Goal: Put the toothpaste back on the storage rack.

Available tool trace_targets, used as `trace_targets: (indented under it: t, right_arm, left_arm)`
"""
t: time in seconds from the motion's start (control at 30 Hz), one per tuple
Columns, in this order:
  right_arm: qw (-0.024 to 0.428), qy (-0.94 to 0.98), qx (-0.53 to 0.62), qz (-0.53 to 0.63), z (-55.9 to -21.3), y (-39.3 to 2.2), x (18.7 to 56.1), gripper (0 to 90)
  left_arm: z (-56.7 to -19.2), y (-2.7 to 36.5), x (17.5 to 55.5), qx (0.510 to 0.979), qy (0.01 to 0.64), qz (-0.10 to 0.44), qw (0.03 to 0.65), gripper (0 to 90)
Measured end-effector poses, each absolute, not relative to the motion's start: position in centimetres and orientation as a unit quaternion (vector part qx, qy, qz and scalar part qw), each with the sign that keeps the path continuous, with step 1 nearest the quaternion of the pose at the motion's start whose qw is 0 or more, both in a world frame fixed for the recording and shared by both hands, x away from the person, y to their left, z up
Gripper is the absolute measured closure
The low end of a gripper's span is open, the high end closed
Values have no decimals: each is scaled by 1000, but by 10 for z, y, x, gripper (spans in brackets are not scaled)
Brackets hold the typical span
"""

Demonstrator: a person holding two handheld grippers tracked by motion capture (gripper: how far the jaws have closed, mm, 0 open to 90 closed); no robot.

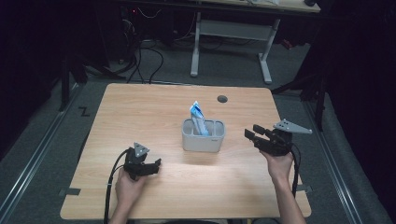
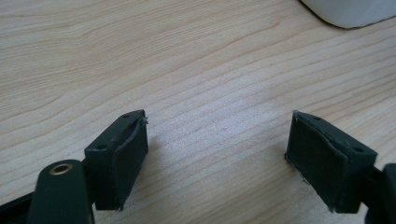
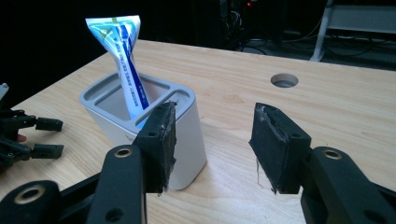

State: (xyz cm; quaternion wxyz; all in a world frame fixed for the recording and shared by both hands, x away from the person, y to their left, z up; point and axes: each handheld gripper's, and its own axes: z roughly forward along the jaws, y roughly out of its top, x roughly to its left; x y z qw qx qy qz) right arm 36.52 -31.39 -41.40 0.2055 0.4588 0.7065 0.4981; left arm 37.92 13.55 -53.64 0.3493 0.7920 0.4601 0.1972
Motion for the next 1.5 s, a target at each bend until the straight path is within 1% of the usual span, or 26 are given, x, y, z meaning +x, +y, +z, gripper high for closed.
trace_targets:
  t: [0.47,1.17,1.5]
  right_arm:
    - [205,703,467,496,-425,-319,357,504]
    - [193,708,481,480,-446,-322,352,506]
    - [191,722,477,464,-452,-318,351,506]
  left_arm:
    - [-536,135,379,792,460,197,349,207]
    - [-536,135,379,792,460,197,349,207]
    - [-536,135,379,792,460,197,349,207]
